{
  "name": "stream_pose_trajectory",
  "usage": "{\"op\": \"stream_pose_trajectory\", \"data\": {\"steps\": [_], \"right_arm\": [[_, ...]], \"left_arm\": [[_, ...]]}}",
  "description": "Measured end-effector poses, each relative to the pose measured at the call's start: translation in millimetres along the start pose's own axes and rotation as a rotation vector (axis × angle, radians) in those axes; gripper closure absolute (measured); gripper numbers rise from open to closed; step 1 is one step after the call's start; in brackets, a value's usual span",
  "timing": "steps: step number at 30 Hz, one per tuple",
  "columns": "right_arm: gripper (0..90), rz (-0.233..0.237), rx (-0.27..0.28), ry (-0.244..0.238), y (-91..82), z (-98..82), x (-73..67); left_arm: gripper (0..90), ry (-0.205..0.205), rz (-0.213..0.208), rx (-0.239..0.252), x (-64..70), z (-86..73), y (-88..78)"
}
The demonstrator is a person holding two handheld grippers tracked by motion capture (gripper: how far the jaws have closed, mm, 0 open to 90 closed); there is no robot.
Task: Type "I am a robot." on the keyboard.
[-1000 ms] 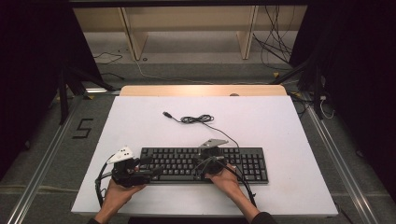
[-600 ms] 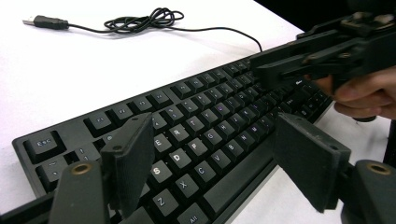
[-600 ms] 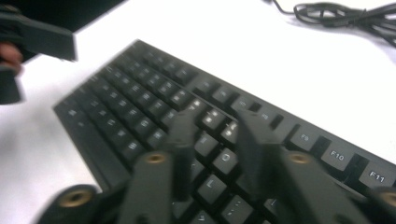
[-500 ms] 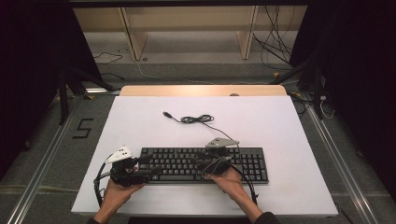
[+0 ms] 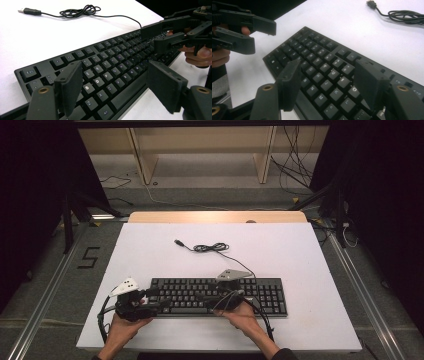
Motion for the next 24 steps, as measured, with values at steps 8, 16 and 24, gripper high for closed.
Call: {"op": "stream_pose_trajectory", "data": {"steps": [8,16,24], "right_arm": [[39.1,0.016,-0.009,-0.012,5.9,1.5,-7.5],[42.9,0.017,-0.021,-0.028,12.0,2.8,-12.6],[49.3,0.023,-0.034,-0.043,19.1,3.0,-18.1]], "left_arm": [[28.7,0.003,0.006,-0.002,-0.2,-0.4,0.6],[28.7,0.004,0.007,-0.001,-0.1,-0.4,0.5],[28.7,0.003,0.009,-0.001,-1.4,-0.4,0.5]]}}
Point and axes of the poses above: each handheld gripper's, and its own axes: y roughly forward along the jaws, z roughly out of its top, x roughly to its right, the point moved 7 cm from there along y, roughly forward along the jaws, and after that the axes turned 3 degrees about -z, right-handed, at the moved point
